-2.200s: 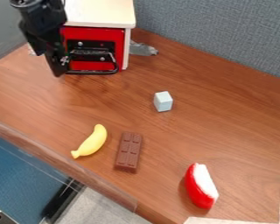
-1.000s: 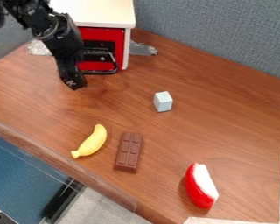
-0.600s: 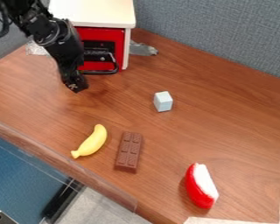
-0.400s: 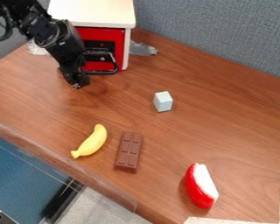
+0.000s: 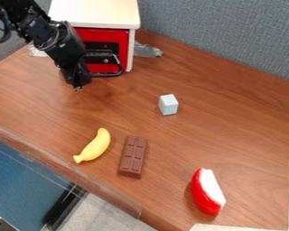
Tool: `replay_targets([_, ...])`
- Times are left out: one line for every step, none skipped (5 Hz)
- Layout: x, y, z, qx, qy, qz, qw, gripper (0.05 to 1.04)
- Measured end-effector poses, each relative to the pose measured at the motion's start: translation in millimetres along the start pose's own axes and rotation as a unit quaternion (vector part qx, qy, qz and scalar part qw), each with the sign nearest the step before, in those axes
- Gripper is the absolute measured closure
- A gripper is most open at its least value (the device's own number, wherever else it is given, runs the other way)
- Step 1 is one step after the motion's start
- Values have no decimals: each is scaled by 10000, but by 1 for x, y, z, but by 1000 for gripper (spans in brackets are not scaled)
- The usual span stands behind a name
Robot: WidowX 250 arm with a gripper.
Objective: Opened the drawer
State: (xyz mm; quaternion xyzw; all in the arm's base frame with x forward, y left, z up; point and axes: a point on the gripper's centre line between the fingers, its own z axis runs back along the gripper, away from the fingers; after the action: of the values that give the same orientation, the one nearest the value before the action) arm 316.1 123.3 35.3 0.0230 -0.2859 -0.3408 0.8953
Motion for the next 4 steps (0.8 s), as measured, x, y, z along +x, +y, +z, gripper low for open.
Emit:
replay_targets([3, -15, 6, -155, -58, -10, 9999, 883])
replay_targets([3, -27, 12, -250, -94, 25, 9996, 896])
replay_targets([2, -41, 18, -314, -135, 0, 9994, 897])
replay_targets([1, -52, 23, -357, -153, -80, 9992, 908])
